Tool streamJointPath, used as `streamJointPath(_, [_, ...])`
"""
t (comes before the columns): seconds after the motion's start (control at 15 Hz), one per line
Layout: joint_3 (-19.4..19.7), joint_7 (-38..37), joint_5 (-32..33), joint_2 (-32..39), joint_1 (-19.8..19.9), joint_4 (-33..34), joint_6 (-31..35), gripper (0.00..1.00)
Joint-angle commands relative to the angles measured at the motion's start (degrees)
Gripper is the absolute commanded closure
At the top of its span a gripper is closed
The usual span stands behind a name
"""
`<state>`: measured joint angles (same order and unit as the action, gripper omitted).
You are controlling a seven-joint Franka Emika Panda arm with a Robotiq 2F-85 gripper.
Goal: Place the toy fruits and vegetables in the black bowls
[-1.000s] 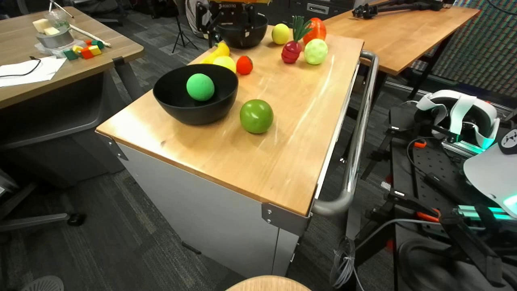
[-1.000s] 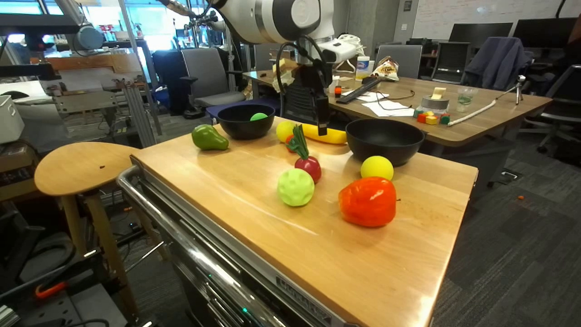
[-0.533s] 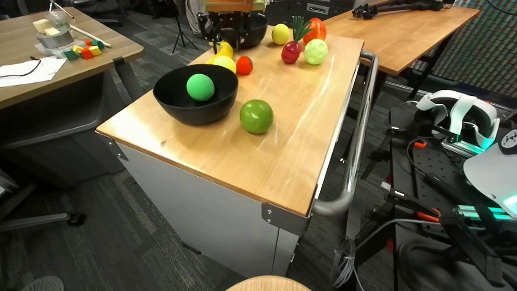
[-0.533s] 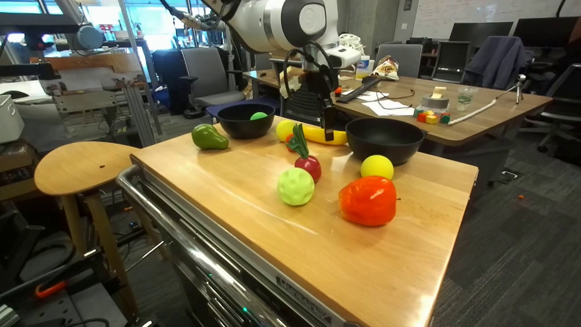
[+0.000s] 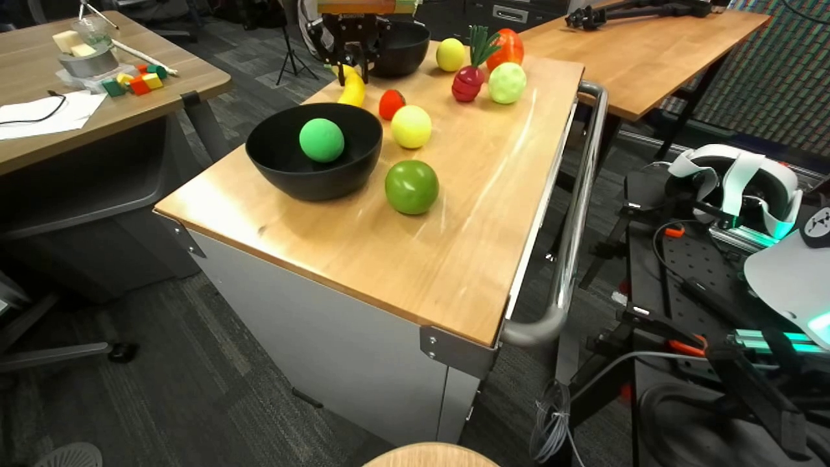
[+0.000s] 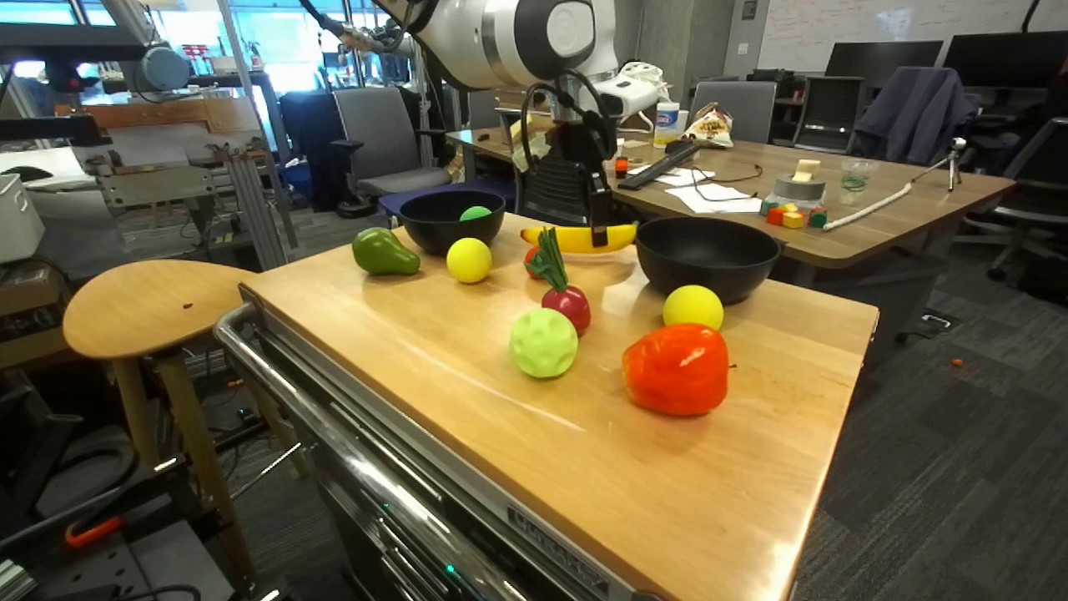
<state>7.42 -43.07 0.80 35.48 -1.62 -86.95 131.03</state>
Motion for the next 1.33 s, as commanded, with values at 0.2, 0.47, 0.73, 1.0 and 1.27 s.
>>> streamJointPath(0.2, [-3.04, 5.56, 0.10, -9.08, -3.24, -0.23, 3.27, 0.84])
streamJointPath(0.47, [-5.75, 9.65, -0.92, -13.13, -4.64, -0.68, 3.85, 0.84])
streamJointPath(0.73, [-7.46, 11.90, -0.48, -13.66, -6.03, -4.02, 3.50, 0.84])
streamJointPath(1.0, [-7.29, 13.56, 1.72, -13.13, -7.88, -9.58, 3.74, 0.84])
streamJointPath(1.27, [-6.97, 14.43, 3.45, -12.85, -8.92, -13.12, 3.68, 0.84])
